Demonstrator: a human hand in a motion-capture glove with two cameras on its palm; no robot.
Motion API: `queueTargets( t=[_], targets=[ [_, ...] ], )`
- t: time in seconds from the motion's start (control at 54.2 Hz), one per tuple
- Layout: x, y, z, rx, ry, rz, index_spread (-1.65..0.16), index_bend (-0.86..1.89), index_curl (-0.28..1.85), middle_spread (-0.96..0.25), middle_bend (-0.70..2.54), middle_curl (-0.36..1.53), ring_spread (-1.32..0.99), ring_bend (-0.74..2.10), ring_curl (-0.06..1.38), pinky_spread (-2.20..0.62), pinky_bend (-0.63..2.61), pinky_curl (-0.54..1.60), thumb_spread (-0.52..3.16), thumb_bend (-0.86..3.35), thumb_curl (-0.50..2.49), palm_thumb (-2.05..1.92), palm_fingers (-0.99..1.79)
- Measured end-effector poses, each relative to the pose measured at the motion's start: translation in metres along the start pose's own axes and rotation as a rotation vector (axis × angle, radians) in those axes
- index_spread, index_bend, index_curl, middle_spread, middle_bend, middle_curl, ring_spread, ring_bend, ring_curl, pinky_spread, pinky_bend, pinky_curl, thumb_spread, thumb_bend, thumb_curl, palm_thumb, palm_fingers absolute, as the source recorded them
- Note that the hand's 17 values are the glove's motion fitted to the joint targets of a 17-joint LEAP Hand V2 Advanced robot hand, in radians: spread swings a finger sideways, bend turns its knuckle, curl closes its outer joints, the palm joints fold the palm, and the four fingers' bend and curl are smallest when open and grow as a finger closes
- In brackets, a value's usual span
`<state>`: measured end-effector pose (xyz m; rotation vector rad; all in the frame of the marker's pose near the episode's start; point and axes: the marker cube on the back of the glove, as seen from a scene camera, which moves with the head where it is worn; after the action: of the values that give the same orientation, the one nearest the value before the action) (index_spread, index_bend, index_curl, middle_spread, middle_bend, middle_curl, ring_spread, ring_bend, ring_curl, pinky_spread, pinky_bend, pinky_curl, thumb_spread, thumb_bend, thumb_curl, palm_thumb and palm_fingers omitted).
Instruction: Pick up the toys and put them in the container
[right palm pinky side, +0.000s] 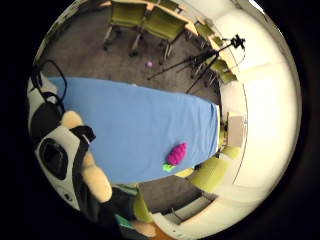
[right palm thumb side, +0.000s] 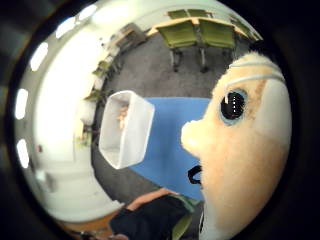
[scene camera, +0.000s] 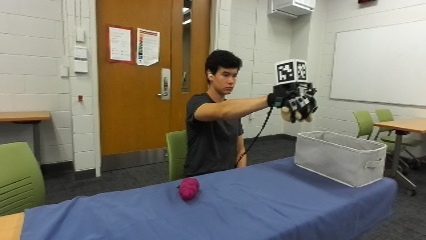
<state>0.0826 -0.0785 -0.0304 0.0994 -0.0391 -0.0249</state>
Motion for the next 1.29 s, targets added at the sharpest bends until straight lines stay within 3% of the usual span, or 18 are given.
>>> queueTargets(
  t=[0.037,0.111,0.129,0.203,0.369,0.48,0.609,0.719,0.775,0.793,0.811,0.867,0.922,0.996,1.143,1.217,1.291],
  targets=[
    [-0.032,0.001,-0.014,0.022,-0.026,-0.106,-0.38,0.16,0.54,-0.4,0.87,0.62,-0.43,1.15,0.48,-0.43,0.82,0.36,0.71,0.18,0.76,0.65,1.1],
    [-0.101,0.015,-0.043,0.036,-0.231,-0.527,-0.38,0.16,0.56,-0.4,0.87,0.62,-0.43,1.15,0.48,-0.43,0.82,0.36,0.71,0.17,0.79,0.65,1.1],
    [-0.118,0.013,-0.047,0.044,-0.235,-0.54,-0.38,0.16,0.57,-0.4,0.87,0.62,-0.43,1.15,0.48,-0.43,0.82,0.36,0.7,0.16,0.8,0.65,1.1],
    [-0.173,-0.009,-0.048,0.082,-0.07,-0.34,-0.39,0.15,0.59,-0.41,0.87,0.63,-0.43,1.16,0.48,-0.43,0.83,0.36,0.7,0.16,0.82,0.65,1.09],
    [-0.282,-0.012,-0.044,0.065,-0.148,-0.397,-0.4,0.15,0.63,-0.41,0.87,0.64,-0.42,1.16,0.49,-0.44,0.84,0.37,0.7,0.14,0.87,0.65,1.09],
    [-0.259,-0.034,-0.021,0.049,-0.174,-0.489,-0.4,0.14,0.66,-0.41,0.87,0.65,-0.42,1.17,0.49,-0.43,0.84,0.36,0.7,0.13,0.9,0.65,1.08],
    [-0.292,-0.032,-0.016,0.012,-0.312,-0.482,-0.4,0.13,0.69,-0.41,0.87,0.66,-0.42,1.18,0.49,-0.44,0.85,0.36,0.69,0.11,0.94,0.65,1.07],
    [-0.282,-0.032,0.004,-0.053,-0.187,-0.553,-0.4,0.11,0.71,-0.41,0.87,0.67,-0.42,1.19,0.49,-0.43,0.86,0.37,0.7,0.1,0.96,0.65,1.06],
    [-0.282,-0.036,0.011,-0.153,-0.179,-0.394,-0.38,-0.03,0.65,-0.41,0.85,0.66,-0.41,1.24,0.5,-0.39,0.9,0.39,0.84,-0.03,0.87,0.46,0.86],
    [-0.282,-0.037,0.013,-0.18,-0.18,-0.348,-0.37,-0.11,0.61,-0.4,0.83,0.65,-0.42,1.24,0.5,-0.37,0.94,0.4,0.9,-0.07,0.82,0.37,0.68],
    [-0.282,-0.038,0.014,-0.198,-0.183,-0.322,-0.34,-0.22,0.57,-0.35,0.74,0.63,-0.41,1.2,0.5,-0.33,1.04,0.44,0.9,-0.16,0.77,0.22,0.31],
    [-0.275,-0.038,0.016,-0.199,-0.174,-0.353,-0.29,-0.1,0.55,-0.22,0.59,0.6,-0.31,0.99,0.48,-0.24,1.26,0.52,0.9,-0.18,0.68,0.01,-0.29],
    [-0.266,-0.036,0.014,-0.171,-0.173,-0.405,-0.27,-0.04,0.43,-0.14,0.51,0.55,-0.26,0.8,0.39,-0.17,1.27,0.47,0.91,-0.13,0.62,-0.08,-0.36],
    [-0.256,-0.037,0.011,-0.14,-0.142,-0.369,-0.25,-0.01,0.35,-0.07,0.44,0.5,-0.2,0.67,0.31,-0.11,1.23,0.44,0.9,-0.12,0.56,-0.12,-0.37],
    [-0.297,0.004,-0.005,-0.093,-0.057,-0.473,-0.23,0.02,0.26,-0.02,0.36,0.46,-0.14,0.56,0.27,-0.05,1.14,0.4,0.9,-0.11,0.45,-0.12,-0.3],
    [-0.274,0.011,-0.016,-0.075,-0.1,-0.415,-0.22,0.03,0.23,-0.02,0.33,0.45,-0.13,0.52,0.26,-0.04,1.1,0.38,0.91,-0.11,0.41,-0.13,-0.27],
    [-0.227,0.013,-0.015,-0.036,0.033,-0.342,-0.22,0.06,0.22,-0.03,0.31,0.44,-0.12,0.47,0.25,-0.03,1.05,0.36,0.91,-0.11,0.37,-0.14,-0.23]
  ],
)
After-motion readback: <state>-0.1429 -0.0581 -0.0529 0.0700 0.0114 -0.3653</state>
